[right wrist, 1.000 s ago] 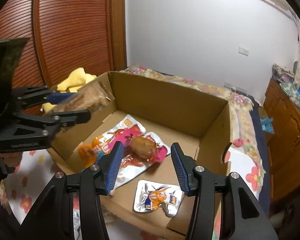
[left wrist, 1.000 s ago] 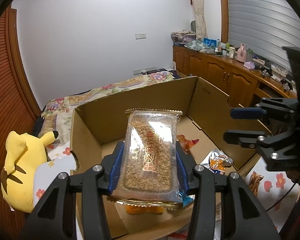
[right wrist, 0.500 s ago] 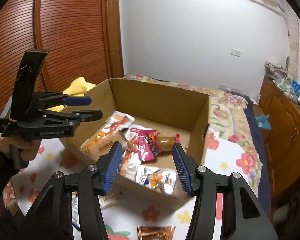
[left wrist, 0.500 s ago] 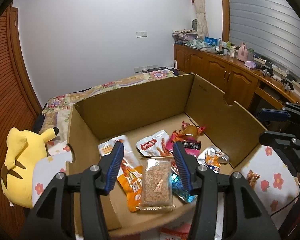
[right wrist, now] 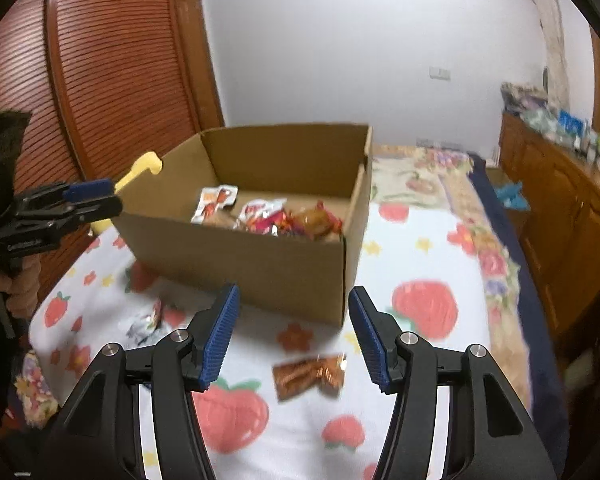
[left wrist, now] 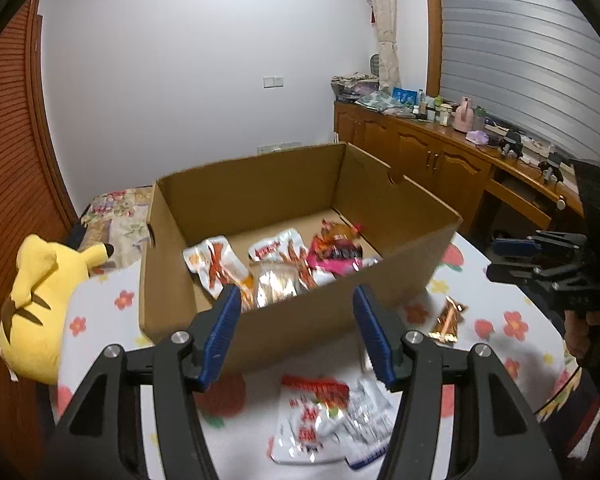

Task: Organize snacks
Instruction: 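Move the left tool to the white duck-neck packet while the right tool approaches the copper foil candy, then grasp the copper foil candy with the right tool while the left tool grasps the white packet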

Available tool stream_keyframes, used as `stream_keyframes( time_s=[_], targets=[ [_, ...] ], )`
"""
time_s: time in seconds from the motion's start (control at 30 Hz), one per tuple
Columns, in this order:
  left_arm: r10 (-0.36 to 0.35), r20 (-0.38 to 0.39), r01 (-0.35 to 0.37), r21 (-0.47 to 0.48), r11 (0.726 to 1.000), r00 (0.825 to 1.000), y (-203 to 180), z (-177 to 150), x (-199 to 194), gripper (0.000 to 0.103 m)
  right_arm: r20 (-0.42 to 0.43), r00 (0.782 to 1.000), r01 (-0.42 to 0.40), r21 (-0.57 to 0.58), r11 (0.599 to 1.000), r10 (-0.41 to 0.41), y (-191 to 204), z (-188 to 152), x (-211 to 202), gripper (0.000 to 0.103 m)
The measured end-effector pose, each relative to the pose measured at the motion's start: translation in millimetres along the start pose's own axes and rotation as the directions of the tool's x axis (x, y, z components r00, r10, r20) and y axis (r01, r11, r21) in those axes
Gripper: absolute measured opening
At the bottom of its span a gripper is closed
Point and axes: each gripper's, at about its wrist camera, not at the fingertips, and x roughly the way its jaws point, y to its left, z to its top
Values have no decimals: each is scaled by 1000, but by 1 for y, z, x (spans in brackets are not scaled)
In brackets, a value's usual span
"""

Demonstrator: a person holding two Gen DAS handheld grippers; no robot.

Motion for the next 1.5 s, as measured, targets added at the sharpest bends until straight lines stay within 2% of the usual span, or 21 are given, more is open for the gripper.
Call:
stream_keyframes(
  time_s=[0.23, 0.57, 0.67, 0.83, 0.97, 1.17, 1.5],
  targets=[
    [19, -45, -19, -5, 1000, 999, -5, -39, 1, 59, -33, 999, 26, 21, 999, -25, -1, -26, -3, 58],
    [18, -153, -23, -36, 999, 988, -2, -89, 32, 59, -82, 995, 57, 11, 998, -56, 2, -53, 3, 58],
    [14, -168, -19, -32, 999, 986, -6, -95, 39, 59, -98, 992, 83, 3, 997, -82, 1, -60, 10, 58],
    [4, -191, -8, -24, 1000, 982, -10, -98, 47, 60, -119, 990, 75, 25, 997, -71, -4, -69, 18, 58],
    [7, -196, -12, -24, 1000, 980, -9, -99, 53, 65, -134, 990, 60, 34, 998, -55, -4, -72, 25, 58],
    [-3, -187, -7, -48, 999, 982, -4, -101, 55, 70, -163, 987, 25, 51, 998, -16, -2, -71, 42, 58],
    [14, -193, -26, -59, 998, 981, 0, -102, 57, 71, -171, 985, 52, 72, 996, -39, -4, -59, 65, 58]
  ],
)
